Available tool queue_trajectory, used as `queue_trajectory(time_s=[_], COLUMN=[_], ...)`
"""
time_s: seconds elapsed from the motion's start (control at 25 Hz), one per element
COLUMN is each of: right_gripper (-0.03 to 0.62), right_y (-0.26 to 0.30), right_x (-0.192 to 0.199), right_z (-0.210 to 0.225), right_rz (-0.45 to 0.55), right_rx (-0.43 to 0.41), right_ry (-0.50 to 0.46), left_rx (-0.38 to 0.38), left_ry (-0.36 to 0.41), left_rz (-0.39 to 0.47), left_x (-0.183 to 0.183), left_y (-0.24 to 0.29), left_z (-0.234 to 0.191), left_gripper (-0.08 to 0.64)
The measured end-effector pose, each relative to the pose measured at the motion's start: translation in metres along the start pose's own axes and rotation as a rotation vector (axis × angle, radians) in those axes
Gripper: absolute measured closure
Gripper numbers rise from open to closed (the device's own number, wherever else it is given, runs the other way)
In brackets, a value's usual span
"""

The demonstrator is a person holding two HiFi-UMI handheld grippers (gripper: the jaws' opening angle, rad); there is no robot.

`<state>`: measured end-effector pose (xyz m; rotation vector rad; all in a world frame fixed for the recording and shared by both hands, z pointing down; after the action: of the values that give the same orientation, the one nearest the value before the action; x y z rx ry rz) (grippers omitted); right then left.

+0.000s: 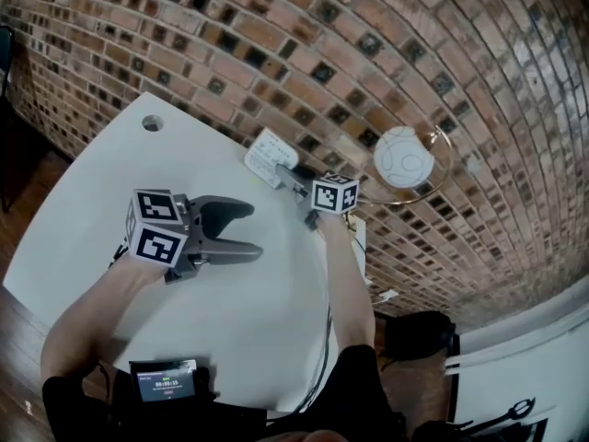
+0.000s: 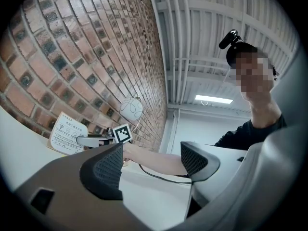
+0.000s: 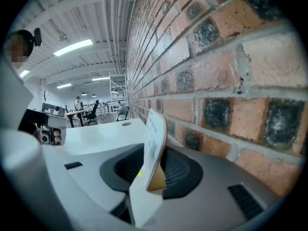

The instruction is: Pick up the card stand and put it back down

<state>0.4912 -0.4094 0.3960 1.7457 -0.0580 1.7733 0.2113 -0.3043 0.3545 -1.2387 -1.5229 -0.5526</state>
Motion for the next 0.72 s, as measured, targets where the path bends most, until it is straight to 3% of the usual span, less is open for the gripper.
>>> queue_trajectory(time_s=[0.52,0.72], right_gripper=[0.457,0.457], right_y=[-0.014,-0.014], right_x=[0.014,0.014], right_z=[0.001,0.003], right_rz=[-0.1,-0.088], right_rx=[0.219,0.227], right_ry=[0.114,0.137], left_rx=[0.008,0.011], left_ry=[-0.004,-0.001], left_rz=[0.001,0.003], left_x=[0.001,0.001], left_y=[0.001,0.001], left_z=[0.002,0.004], left_gripper=[0.187,0.186])
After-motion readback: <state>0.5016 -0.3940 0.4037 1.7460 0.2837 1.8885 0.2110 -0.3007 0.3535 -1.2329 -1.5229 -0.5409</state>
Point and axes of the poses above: the fingertips, and each gripper's own axes: y forward along the fingers, z to its right, x out of its underside, the point moved 7 cm from there along -y, backward along the fingers, and after that the axes turned 1 degree about z, right-handed, at the moved point
